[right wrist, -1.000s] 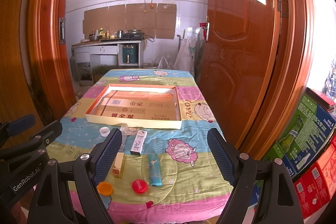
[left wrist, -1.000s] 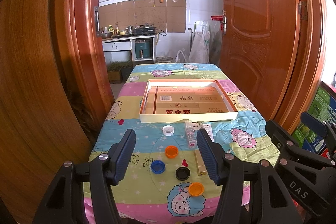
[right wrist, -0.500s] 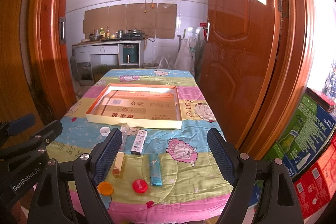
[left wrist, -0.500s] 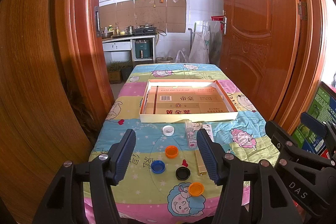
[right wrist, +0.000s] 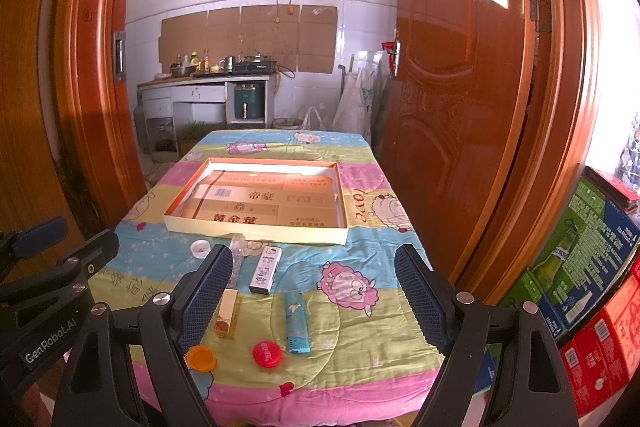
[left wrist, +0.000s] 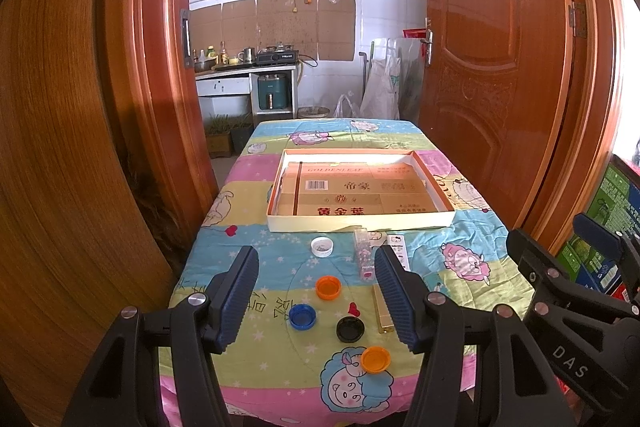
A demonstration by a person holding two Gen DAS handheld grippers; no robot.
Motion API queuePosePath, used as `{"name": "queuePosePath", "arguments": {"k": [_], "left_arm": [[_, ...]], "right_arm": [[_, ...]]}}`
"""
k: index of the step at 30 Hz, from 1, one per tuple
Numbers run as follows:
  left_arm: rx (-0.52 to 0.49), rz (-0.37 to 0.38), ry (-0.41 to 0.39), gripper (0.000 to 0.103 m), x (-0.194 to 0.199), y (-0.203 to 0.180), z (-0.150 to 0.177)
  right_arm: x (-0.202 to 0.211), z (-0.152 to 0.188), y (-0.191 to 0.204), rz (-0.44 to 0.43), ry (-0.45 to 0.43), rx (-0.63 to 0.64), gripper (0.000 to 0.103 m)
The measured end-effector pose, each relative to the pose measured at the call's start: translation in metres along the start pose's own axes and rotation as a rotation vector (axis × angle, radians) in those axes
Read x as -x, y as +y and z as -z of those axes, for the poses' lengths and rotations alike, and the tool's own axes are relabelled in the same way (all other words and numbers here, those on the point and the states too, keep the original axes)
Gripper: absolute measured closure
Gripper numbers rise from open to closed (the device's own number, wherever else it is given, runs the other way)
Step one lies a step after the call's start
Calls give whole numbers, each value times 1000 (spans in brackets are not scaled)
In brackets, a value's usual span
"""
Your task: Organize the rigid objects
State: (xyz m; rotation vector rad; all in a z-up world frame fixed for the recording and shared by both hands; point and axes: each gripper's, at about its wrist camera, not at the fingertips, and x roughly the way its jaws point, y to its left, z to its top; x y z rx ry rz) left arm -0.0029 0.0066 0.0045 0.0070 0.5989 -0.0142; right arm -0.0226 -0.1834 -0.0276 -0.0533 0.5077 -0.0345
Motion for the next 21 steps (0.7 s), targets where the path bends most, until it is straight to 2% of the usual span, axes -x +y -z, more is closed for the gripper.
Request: {"name": "queuePosePath", "arguments": {"k": [14, 21], "left_arm": [[9, -8, 35, 42, -17, 4, 4], [53, -31, 73, 42, -42, 29, 9]], "right_arm": [[-14, 6, 5, -6, 32, -3, 19], [-33, 11, -1, 3, 72, -21, 19]]}}
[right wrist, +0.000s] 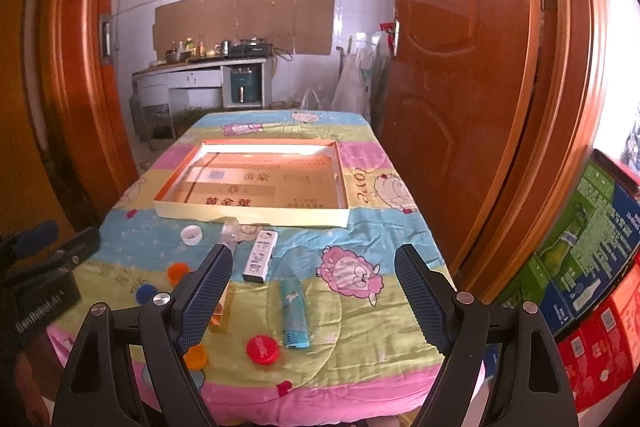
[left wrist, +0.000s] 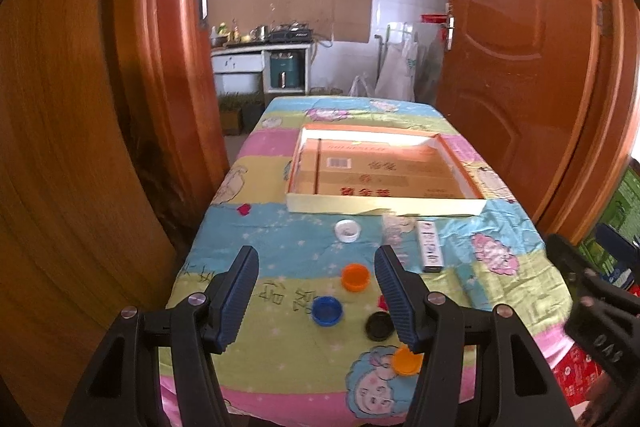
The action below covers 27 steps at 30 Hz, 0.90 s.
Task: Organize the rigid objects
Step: 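Lower the right gripper onto the blue lighter and close it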
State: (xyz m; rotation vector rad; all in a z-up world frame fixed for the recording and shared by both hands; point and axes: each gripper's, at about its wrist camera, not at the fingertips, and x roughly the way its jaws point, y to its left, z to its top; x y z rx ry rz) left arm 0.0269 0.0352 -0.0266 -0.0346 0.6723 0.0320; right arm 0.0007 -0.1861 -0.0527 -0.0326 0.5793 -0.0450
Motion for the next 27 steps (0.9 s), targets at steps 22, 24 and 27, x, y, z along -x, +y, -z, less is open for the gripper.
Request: {"name": "queuePosePath", "arguments": {"k": [22, 24, 27], "left_arm": [[-89, 129, 103, 47, -75, 8, 55], [-108, 131, 109, 47, -78, 3, 57], [-121, 114, 125, 47, -86, -1, 58]], "right_arm": [[-80, 51, -12, -68, 187, -31, 19], [-85, 52, -12, -69, 201, -31, 19], [-90, 55, -12, -75, 214, -34, 19]]}}
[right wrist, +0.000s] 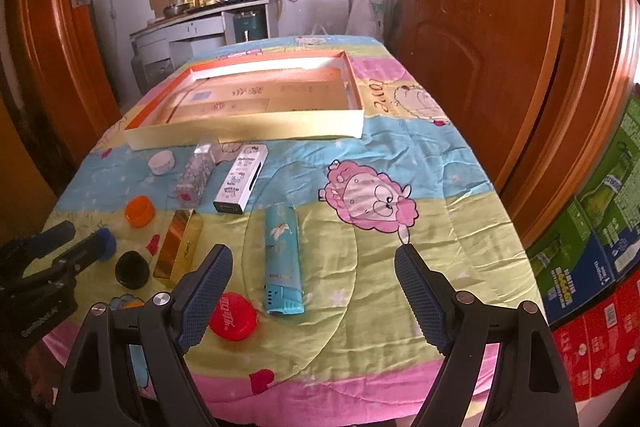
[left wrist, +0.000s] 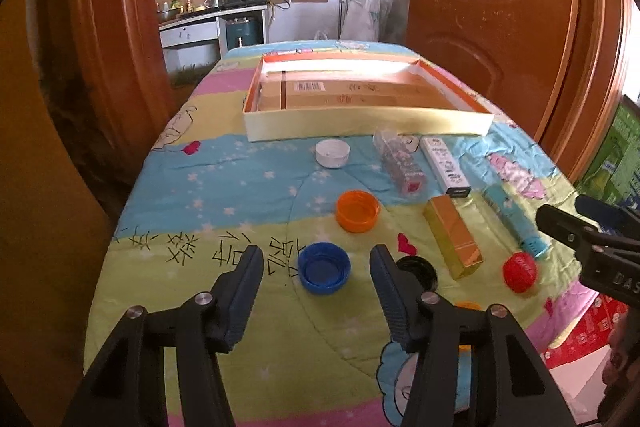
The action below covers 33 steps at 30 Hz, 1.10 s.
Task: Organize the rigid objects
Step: 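Lower the right gripper onto the blue lighter and close it, then carry the blue lighter into the tray with the right gripper while the left gripper carries the blue cap there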
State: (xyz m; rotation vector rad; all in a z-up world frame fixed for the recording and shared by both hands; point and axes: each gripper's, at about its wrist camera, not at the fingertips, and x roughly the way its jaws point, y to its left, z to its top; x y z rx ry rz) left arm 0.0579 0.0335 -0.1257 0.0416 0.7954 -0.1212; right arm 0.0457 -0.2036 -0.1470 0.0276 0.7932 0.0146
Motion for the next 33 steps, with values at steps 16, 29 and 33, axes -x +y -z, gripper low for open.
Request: {"name": "queuePosePath", "arguments": {"k": [16, 29, 33], "left_arm": [[1, -40, 65, 66, -17, 9, 6], [-26, -47, 58, 73, -9, 3, 5], [-16, -36, 32, 73, -1, 4, -7]], "right_arm": [[-27, -7, 5, -10, 75, 34, 24], [-37, -8, 19, -41, 127, 118, 80], [-30, -16, 14, -64, 111, 95, 80]]}}
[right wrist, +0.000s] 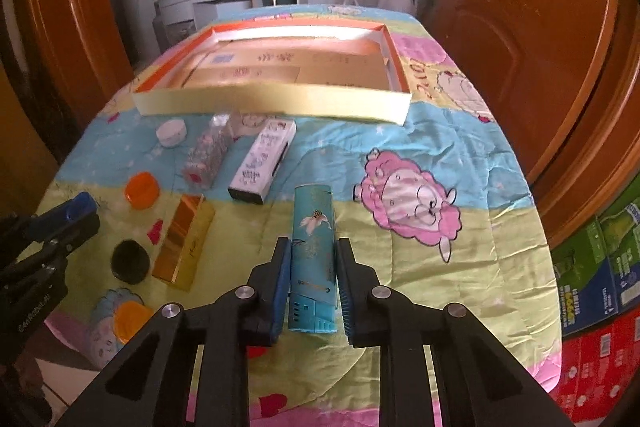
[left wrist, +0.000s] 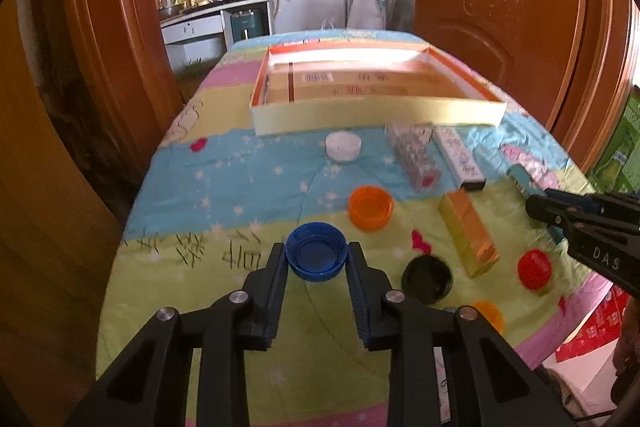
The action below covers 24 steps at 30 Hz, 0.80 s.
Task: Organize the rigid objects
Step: 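Carry the blue lighter into the tray with the right gripper while the left gripper carries the blue cap there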
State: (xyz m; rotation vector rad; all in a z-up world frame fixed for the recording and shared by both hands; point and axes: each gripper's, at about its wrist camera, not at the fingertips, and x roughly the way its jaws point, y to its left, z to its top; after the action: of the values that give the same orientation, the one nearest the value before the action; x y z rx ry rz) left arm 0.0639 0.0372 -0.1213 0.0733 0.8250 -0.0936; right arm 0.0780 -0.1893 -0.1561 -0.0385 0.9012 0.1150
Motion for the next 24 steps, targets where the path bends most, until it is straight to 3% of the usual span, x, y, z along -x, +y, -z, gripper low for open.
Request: {"name": "queuePosePath", "arguments": {"k": [24], "left_arm": [[67, 22, -70, 73, -7, 6, -112]], "right_arm": [[15, -87, 6, -53, -103, 4, 81]]}}
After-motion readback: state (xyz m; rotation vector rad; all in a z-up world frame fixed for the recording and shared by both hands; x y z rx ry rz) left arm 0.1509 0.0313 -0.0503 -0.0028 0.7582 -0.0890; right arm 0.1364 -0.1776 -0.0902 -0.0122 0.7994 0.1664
